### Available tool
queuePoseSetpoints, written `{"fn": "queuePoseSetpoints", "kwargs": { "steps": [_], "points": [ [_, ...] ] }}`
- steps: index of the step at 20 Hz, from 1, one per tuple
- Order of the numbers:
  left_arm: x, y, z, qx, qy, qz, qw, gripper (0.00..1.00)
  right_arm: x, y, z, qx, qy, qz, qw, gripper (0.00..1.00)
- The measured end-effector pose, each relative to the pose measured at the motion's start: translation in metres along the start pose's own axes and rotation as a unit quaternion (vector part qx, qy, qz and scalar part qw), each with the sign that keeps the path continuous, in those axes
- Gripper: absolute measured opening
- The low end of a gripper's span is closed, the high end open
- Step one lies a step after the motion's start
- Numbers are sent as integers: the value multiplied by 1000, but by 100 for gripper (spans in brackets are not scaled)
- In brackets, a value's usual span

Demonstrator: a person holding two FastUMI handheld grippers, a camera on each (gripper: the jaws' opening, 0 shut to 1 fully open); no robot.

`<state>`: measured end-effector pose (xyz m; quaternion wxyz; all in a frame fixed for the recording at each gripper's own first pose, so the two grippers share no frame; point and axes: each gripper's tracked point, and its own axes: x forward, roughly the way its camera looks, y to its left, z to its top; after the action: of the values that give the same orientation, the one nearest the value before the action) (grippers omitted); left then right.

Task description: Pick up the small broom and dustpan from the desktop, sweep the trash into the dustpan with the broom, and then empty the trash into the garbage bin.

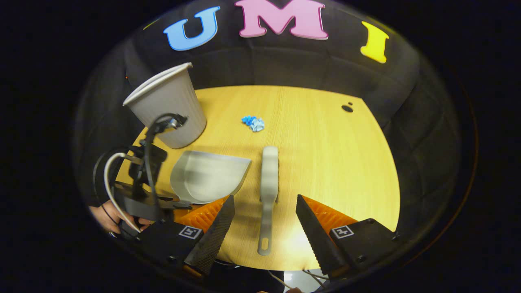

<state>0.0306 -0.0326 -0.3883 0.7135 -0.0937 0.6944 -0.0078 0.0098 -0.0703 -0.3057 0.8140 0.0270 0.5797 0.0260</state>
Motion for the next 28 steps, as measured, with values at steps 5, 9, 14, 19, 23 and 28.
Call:
{"fn": "queuePoseSetpoints", "kwargs": {
  "steps": [5,9,14,19,23,28],
  "points": [
    [1,1,-3,6,-3,-21,1000,29,45,-15,-30,-22,132,-5,991,100],
    [0,4,-6,15,-3,-26,1000,29,76,-14,-40,-17,180,-10,983,100],
    [0,5,-8,10,2,-31,999,29,98,-18,-46,-19,218,-17,976,61],
    [-1,4,-9,-3,2,-30,1000,29,107,-20,-47,-24,233,-7,972,52],
    [-1,4,-9,-8,6,-24,1000,29,104,-19,-39,-14,245,17,969,29],
    [-2,9,-12,17,25,-4,1000,29,114,-43,-7,-65,233,10,970,29]
  ]
}}
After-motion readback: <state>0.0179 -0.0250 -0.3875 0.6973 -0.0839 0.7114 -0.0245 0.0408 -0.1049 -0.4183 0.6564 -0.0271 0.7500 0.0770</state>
